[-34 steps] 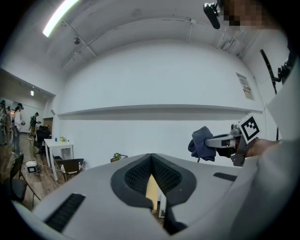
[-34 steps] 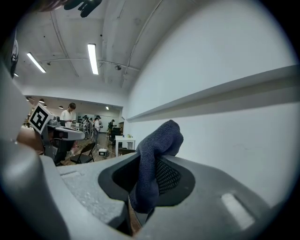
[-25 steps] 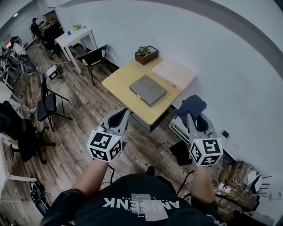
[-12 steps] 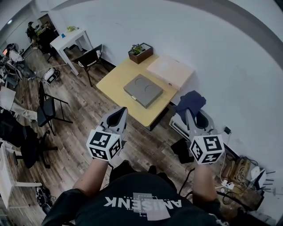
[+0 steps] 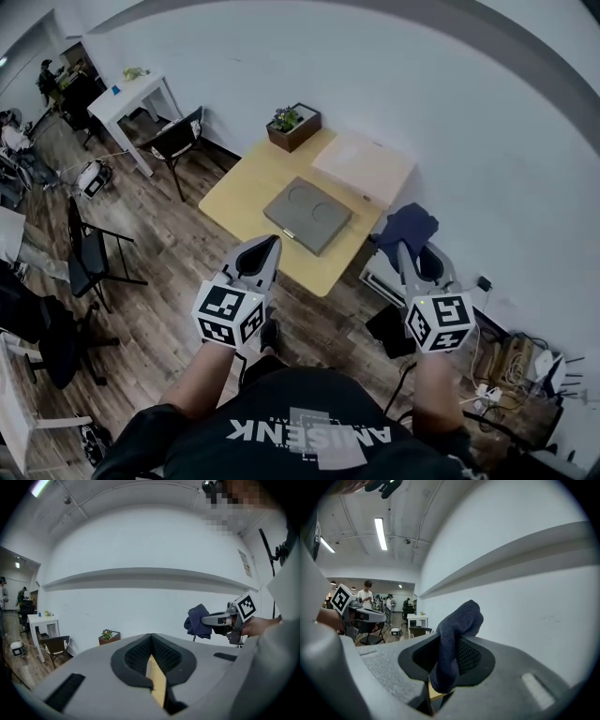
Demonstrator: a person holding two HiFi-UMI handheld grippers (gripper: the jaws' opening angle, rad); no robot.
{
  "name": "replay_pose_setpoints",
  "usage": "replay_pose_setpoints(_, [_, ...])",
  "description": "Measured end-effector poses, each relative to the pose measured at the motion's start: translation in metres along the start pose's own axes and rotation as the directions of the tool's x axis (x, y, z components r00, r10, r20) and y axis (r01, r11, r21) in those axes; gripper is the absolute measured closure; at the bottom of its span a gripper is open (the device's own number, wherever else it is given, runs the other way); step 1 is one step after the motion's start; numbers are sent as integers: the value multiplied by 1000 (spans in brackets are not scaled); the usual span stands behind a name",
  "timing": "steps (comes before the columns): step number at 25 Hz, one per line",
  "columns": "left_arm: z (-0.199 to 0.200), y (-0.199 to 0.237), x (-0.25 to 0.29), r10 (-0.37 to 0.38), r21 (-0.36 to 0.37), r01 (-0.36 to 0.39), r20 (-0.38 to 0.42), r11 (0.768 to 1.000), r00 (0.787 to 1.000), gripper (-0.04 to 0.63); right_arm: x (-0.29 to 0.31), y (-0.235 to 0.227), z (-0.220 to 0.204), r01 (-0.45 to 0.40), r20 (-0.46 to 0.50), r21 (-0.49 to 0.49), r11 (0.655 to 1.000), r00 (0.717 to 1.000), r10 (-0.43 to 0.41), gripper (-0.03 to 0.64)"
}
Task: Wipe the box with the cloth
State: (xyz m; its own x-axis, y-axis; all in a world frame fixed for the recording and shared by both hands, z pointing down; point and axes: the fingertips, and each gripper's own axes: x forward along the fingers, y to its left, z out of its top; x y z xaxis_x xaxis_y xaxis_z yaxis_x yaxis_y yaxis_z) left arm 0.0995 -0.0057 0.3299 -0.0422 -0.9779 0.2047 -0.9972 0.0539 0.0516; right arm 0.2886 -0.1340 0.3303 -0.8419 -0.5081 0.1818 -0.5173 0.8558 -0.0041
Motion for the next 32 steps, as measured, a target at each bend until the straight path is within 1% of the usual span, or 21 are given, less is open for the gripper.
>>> replay_pose_setpoints(5, [7,49,22,-53,15,53,-15,998,998,594,43,11,0,36,-16,26,999,999,-36,535])
replay_pose_setpoints(11, [11,95,41,-97,4,98,-7,995,995,594,89,26,1,66,-37,16,998,997,-66,535])
replay_pose_setpoints(15, [6,123,53,-131,-20,130,-27,991,991,594,109,39,1,75,-43,46,996,996,-73,535])
replay_pose_setpoints(20, [5,148,68,-202,-14,202,-35,979,979,594,131,36,-7,165,-62,47,985,985,-162,535])
replay_pose_setpoints(23, [-2,155,79,-235,-1,236,-45,972,971,594,143,24,-25,216,-84,47,975,974,-212,535])
replay_pose_setpoints(26, [-16,157,91,-249,2,249,-75,968,966,594,158,9,-53,237,-132,67,969,965,-227,535])
replay_pose_setpoints(29, [-25,159,102,-241,0,242,-95,970,966,594,176,-11,-83,240,-176,84,967,959,-223,535])
replay_pose_setpoints(32, [-35,162,110,-205,-19,204,-122,979,971,594,199,-32,-111,233,-218,90,968,953,-209,535])
